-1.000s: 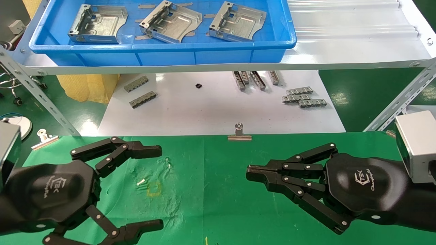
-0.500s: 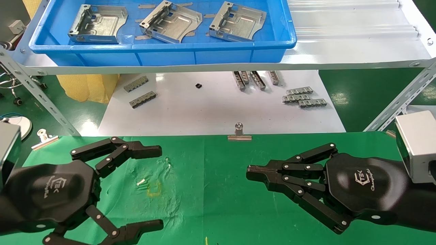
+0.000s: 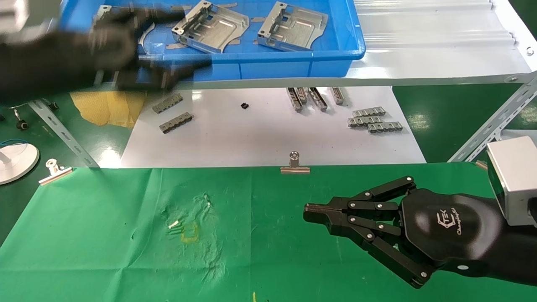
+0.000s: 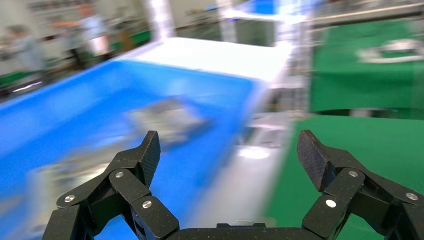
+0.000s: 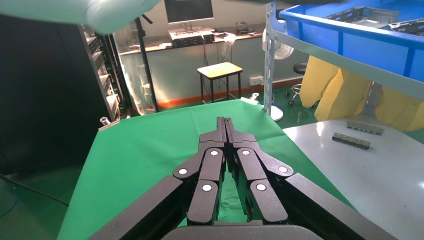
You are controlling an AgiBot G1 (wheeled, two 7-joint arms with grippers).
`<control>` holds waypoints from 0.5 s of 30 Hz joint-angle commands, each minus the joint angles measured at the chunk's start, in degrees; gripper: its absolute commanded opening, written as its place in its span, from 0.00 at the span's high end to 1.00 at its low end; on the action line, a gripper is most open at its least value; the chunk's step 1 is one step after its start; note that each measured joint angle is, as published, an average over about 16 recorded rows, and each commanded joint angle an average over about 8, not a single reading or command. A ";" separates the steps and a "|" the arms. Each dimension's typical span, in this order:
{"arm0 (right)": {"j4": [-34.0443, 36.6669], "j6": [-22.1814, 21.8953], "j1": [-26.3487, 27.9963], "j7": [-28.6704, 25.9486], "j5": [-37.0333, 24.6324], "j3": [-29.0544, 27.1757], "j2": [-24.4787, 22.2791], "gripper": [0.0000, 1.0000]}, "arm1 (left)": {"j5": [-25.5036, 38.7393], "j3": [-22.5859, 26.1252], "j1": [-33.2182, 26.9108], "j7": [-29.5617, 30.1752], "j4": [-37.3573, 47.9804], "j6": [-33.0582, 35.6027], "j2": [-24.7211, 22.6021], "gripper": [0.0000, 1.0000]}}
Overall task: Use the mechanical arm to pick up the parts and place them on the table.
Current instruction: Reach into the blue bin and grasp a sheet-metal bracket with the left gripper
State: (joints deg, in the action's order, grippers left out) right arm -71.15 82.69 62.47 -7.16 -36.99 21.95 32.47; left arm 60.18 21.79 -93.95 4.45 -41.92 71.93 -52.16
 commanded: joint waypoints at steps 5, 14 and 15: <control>0.00 0.00 0.00 0.00 0.00 0.00 0.00 1.00 | 9.35 3.41 -13.00 -3.98 19.84 -13.15 -10.48 0.00; 0.00 0.00 0.00 0.00 0.00 0.00 0.00 0.21 | 15.72 7.05 -21.45 -3.55 36.59 -24.08 -19.54 0.71; 0.00 0.00 0.00 0.00 0.00 0.00 0.00 0.09 | 16.07 7.29 -22.00 -3.38 37.41 -24.29 -19.89 0.84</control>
State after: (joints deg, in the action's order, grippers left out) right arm -71.15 82.69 62.47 -7.16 -36.99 21.95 32.47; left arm 76.05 28.98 -115.43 1.03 -5.53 48.88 -71.33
